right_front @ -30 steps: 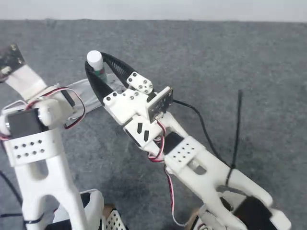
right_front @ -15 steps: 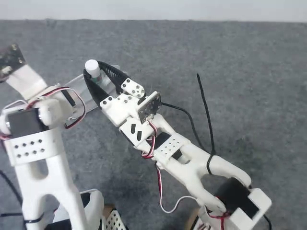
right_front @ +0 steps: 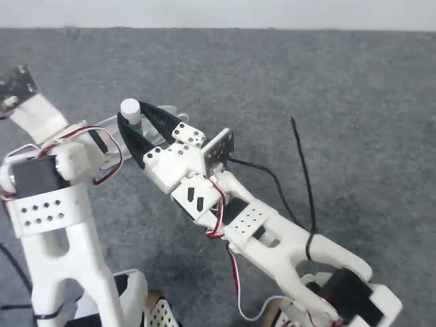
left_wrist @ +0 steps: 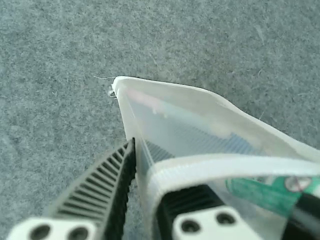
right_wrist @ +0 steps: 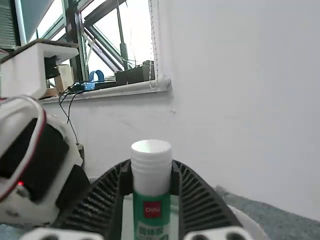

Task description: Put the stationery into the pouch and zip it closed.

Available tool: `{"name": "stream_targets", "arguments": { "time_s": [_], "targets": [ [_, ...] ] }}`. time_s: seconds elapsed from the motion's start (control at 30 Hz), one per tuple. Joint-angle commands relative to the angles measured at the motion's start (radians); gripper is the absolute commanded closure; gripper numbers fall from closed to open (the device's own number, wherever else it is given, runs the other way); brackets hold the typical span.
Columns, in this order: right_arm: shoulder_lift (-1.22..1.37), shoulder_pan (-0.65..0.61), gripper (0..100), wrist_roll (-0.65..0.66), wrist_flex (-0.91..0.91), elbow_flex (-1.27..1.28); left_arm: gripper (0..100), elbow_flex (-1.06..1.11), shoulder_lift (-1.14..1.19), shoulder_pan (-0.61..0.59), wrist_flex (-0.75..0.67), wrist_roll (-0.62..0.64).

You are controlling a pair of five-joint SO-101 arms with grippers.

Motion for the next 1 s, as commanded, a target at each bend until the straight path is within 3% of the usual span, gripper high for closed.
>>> {"name": "stream_targets", "arguments": {
  "time_s": [0.0, 0.1, 0.27, 0.6, 0.83, 0.97],
  "targets": [
    [-0.093, -0.012, 99.1, -0.04, 0.15, 0.003, 99, -0.002, 0.012, 0.002, -0.031, 0.009],
    [-0.143, -0.012, 95.0, -0.04, 0.246, 0.003, 99, -0.002, 0.012, 0.002, -0.031, 0.009],
    [-0.174, -0.033, 76.1, -0.048, 0.349, 0.003, 99, -0.001, 0.012, 0.002, -0.031, 0.009],
    [-0.225, -0.035, 77.8, -0.044, 0.374, 0.011, 99, 0.001, 0.012, -0.052, -0.037, 0.009],
    [-0.39, -0.033, 77.8, -0.041, 0.615, 0.003, 99, 0.001, 0.012, -0.057, -0.037, 0.009],
    [-0.449, -0.033, 77.8, 0.06, 0.707, 0.003, 99, 0.001, 0.012, -0.057, -0.037, 0.009]
  ]
}}
